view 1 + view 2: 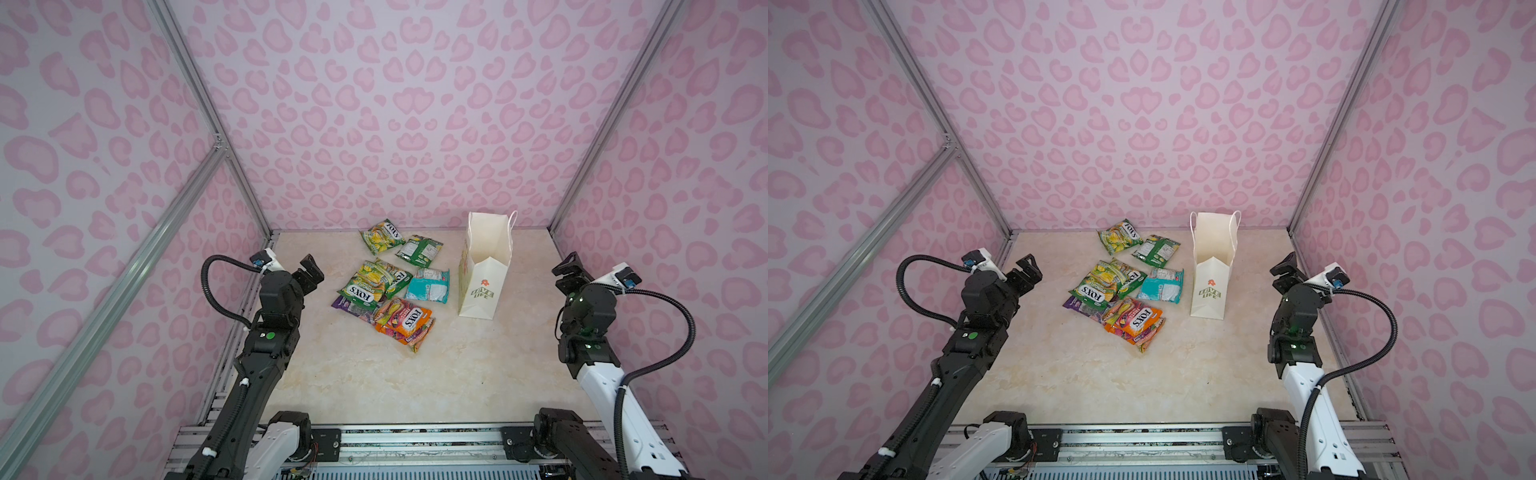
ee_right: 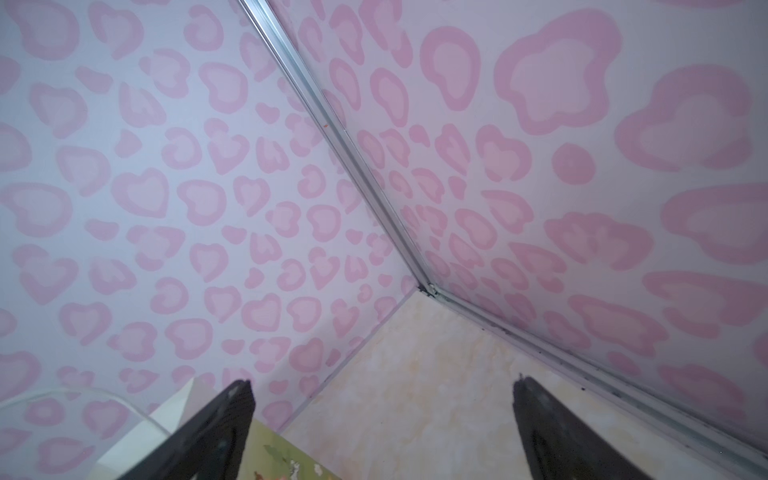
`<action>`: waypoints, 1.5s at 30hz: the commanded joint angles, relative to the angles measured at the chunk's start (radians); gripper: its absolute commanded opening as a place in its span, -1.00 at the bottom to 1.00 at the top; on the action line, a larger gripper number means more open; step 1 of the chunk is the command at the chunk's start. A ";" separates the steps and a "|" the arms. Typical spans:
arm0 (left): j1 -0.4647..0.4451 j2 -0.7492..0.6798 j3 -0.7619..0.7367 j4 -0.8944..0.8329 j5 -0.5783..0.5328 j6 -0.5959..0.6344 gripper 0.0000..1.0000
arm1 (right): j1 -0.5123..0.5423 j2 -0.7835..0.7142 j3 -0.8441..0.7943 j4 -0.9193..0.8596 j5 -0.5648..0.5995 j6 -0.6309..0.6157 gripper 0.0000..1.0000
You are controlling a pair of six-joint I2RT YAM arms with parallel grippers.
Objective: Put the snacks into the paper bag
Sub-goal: 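Raise both arms from rest toward the candy pile and paper bag, then grasp the paper bag rim with the right gripper while left hovers over candy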
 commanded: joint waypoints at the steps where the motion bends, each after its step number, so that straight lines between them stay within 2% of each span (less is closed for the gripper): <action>1: 0.007 -0.049 0.010 -0.199 0.260 -0.114 0.95 | -0.081 -0.028 0.013 -0.154 -0.258 0.239 1.00; 3: 0.008 -0.075 0.020 -0.221 0.378 -0.090 0.95 | -0.091 -0.059 0.022 -0.144 -0.276 0.267 1.00; 7: 0.008 -0.106 0.058 -0.320 0.488 -0.033 0.95 | 0.046 0.023 0.328 -0.553 -0.131 0.108 1.00; 11: 0.007 -0.112 0.116 -0.424 0.567 0.051 0.95 | 0.181 0.183 0.591 -0.818 -0.092 -0.019 0.96; 15: 0.000 -0.116 0.144 -0.490 0.546 0.127 0.95 | 0.334 0.326 0.744 -0.951 0.009 -0.116 0.84; 18: -0.011 -0.125 0.116 -0.481 0.518 0.139 0.95 | 0.429 0.423 0.818 -1.006 0.105 -0.162 0.83; 25: -0.012 -0.168 0.055 -0.449 0.489 0.160 0.95 | 0.449 0.605 0.921 -1.041 0.170 -0.182 0.84; 28: -0.011 -0.197 0.021 -0.427 0.484 0.163 0.95 | 0.429 0.653 0.946 -1.045 0.160 -0.181 0.79; 33: -0.012 -0.212 0.014 -0.419 0.484 0.162 0.95 | 0.381 0.693 0.948 -1.025 0.084 -0.177 0.55; 39: -0.012 -0.197 0.011 -0.409 0.496 0.154 0.95 | 0.368 0.694 0.920 -0.998 0.021 -0.174 0.08; 43: -0.012 -0.191 0.012 -0.407 0.502 0.152 0.95 | 0.363 0.700 0.921 -1.012 0.015 -0.180 -0.42; 45: -0.011 -0.191 0.011 -0.407 0.501 0.154 0.95 | 0.363 0.691 0.914 -1.013 0.001 -0.182 -0.54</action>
